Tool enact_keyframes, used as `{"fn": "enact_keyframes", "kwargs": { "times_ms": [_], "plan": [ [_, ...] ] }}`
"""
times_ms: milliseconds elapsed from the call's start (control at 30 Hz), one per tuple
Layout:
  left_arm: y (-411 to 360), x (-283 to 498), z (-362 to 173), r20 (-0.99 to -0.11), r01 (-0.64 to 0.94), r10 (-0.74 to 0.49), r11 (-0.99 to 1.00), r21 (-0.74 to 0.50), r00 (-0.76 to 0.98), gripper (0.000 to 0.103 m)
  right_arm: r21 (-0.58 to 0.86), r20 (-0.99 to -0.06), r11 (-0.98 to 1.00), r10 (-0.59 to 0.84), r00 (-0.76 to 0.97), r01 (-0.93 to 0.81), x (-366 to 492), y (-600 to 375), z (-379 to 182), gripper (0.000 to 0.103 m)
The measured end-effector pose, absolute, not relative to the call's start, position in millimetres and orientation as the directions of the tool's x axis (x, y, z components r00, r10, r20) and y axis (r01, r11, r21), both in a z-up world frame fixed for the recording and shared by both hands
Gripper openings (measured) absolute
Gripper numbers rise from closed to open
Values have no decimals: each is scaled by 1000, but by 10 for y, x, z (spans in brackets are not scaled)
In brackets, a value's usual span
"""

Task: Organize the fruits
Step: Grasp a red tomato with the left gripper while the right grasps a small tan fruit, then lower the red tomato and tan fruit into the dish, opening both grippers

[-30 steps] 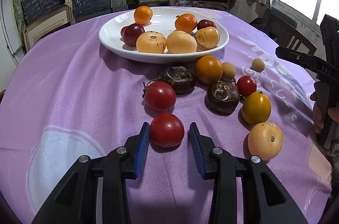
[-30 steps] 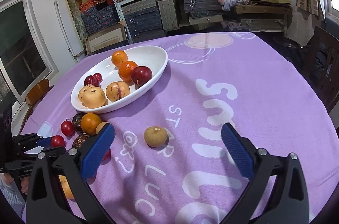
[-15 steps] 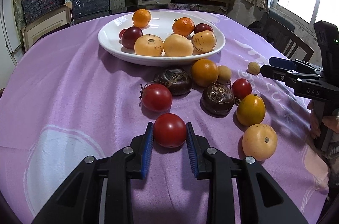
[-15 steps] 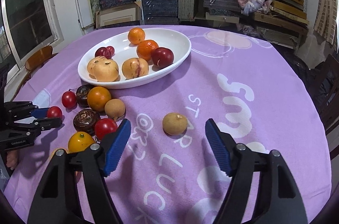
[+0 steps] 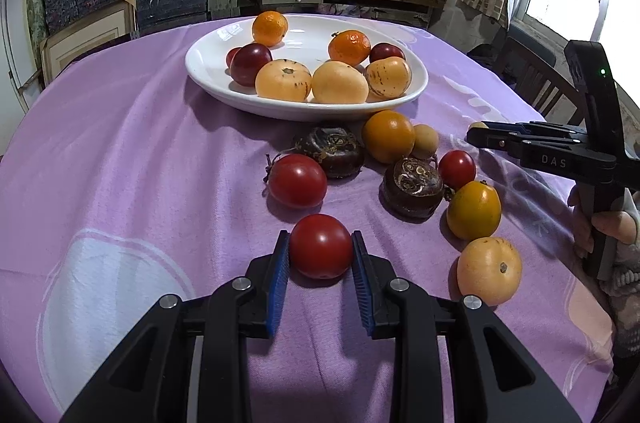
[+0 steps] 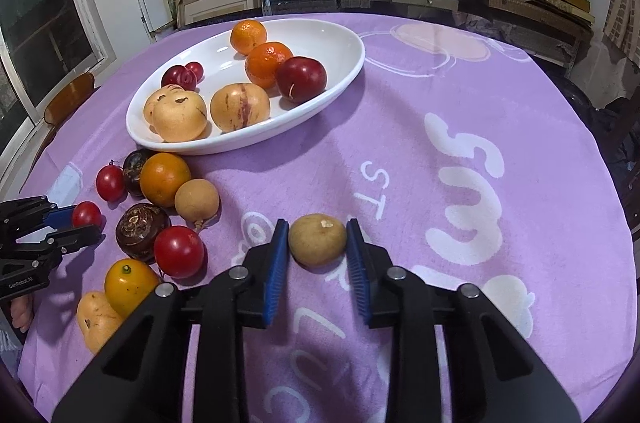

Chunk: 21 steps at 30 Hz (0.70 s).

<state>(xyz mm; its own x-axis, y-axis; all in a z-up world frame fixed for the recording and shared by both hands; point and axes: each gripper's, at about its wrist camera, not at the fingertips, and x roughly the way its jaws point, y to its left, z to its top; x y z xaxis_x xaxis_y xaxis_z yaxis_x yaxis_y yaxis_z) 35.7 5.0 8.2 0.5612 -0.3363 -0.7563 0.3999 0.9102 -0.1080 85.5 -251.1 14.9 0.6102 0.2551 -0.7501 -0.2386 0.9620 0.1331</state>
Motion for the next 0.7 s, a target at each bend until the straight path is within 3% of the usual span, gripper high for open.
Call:
{"fn": "enact_keyframes", "kwargs": {
  "times_ms": [167, 367, 700],
  "plan": [
    [33, 343, 331, -687, 404, -348, 911, -87, 638, 30, 171, -696, 954, 294, 655, -245, 761, -2569, 346, 29],
    [-29, 958, 708, -659, 347, -304, 935, -69, 688, 30, 137, -668, 956, 283, 688, -259, 1124, -2409, 762, 29],
    [162, 2220, 640, -745, 133, -238, 971, -200, 623, 30, 94, -686, 959, 257, 681, -267, 2019, -1799, 847, 29]
  ]
}}
